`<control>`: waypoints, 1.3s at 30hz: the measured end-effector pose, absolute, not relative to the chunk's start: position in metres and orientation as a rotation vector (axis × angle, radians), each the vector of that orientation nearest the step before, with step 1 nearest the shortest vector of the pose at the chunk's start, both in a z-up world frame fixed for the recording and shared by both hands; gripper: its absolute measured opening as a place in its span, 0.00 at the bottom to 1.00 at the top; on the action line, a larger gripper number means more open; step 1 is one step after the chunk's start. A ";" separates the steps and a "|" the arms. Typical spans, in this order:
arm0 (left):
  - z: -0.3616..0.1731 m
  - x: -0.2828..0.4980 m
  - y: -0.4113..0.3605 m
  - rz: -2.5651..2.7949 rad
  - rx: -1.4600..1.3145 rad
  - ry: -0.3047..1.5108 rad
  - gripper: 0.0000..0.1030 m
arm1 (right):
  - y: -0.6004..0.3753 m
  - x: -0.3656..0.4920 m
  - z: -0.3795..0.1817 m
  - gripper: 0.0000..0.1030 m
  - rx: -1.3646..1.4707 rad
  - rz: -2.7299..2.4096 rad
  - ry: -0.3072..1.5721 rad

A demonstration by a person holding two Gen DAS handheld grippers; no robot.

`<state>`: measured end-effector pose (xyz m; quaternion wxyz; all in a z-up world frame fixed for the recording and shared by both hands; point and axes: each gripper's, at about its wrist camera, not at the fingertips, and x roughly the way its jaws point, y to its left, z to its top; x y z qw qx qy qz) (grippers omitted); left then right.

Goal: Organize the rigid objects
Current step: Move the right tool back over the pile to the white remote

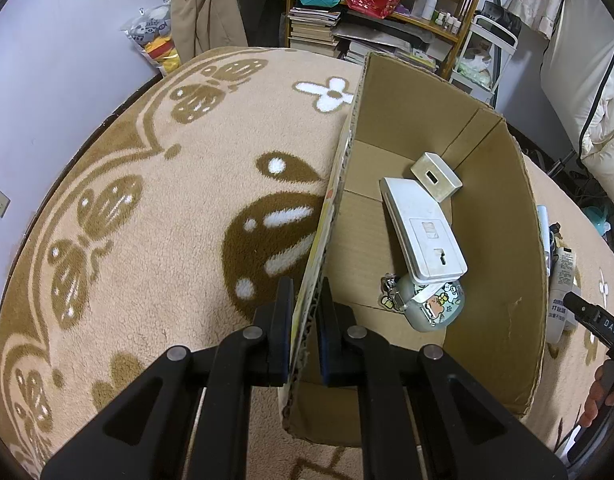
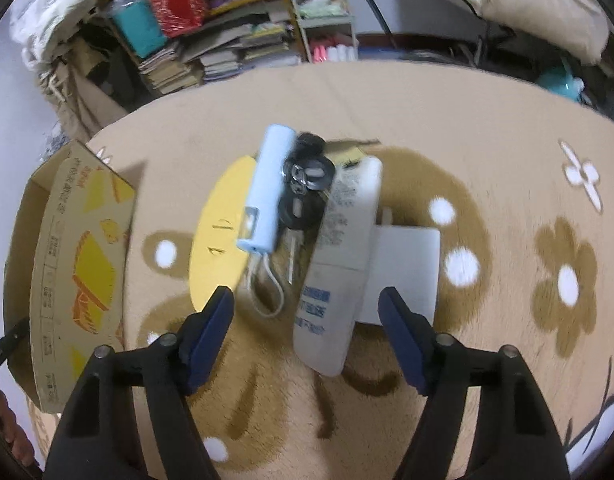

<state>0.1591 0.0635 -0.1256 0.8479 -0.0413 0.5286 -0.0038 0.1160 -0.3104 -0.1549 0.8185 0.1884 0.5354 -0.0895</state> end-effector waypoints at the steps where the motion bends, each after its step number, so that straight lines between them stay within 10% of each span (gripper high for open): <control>1: -0.126 0.159 0.064 -0.008 -0.087 1.114 0.10 | -0.313 0.115 -0.157 0.74 0.420 -0.199 1.149; 25: -0.126 0.159 0.063 -0.007 -0.086 1.114 0.10 | -0.320 0.125 -0.166 0.63 0.555 -0.189 1.133; 31: -0.125 0.158 0.063 -0.007 -0.084 1.114 0.10 | -0.318 0.132 -0.158 0.52 0.567 -0.162 1.097; 33: -0.125 0.158 0.063 -0.007 -0.085 1.114 0.10 | -0.318 0.135 -0.160 0.31 0.567 -0.160 1.110; 39: -0.125 0.158 0.063 -0.006 -0.084 1.114 0.10 | -0.314 0.138 -0.181 0.30 0.556 -0.197 1.161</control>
